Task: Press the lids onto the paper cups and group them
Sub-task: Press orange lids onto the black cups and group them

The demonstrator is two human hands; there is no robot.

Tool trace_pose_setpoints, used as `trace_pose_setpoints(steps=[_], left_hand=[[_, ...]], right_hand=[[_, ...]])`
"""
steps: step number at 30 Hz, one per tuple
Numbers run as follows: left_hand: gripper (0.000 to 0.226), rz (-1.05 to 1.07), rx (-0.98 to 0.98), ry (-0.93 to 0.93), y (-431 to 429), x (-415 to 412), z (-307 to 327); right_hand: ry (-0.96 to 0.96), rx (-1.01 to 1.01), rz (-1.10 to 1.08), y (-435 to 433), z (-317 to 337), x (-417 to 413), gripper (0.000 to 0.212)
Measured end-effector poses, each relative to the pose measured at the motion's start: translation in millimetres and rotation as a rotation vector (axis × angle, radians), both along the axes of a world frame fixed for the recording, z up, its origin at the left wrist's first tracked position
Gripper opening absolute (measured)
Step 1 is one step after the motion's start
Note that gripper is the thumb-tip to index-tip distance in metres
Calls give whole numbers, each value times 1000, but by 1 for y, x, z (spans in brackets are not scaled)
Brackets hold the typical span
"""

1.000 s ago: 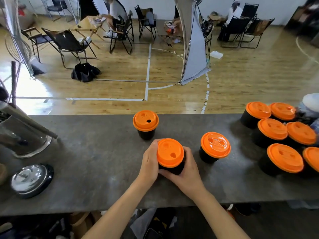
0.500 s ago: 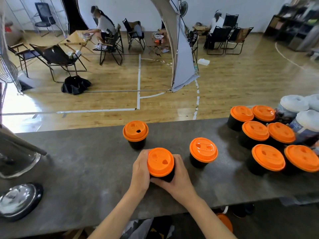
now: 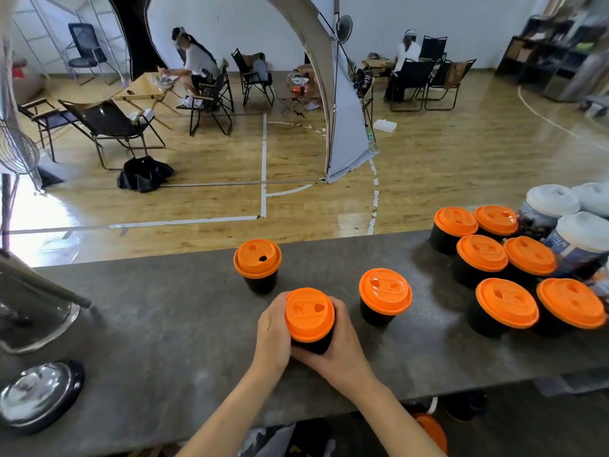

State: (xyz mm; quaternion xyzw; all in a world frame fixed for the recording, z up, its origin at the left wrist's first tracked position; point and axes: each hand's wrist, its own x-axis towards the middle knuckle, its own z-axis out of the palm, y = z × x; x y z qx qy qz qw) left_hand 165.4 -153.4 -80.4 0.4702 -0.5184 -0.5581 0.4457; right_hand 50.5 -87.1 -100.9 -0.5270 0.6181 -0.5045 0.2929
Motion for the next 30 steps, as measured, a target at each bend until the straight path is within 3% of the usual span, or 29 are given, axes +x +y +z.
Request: trace_pose_setpoints(steps=[4,10,20,26,30], left_hand=[[43,72,-24,36,9,-3,-4],[50,-103,97,36,-12,3,6],[45,76,47,51,6,-4,0],[48,-121,169,-12,-14,4,15],[46,-81,176,-3,-11,3,16]], right_hand=[[4,24,-46,0,-2,-3,81],[33,7,-36,-1,-5,-4,78],[-2,63,-27,0,-2,-5,81],[23,77,8,-1,-3,-6,77],[37,58,13,0,-2,-3,79]])
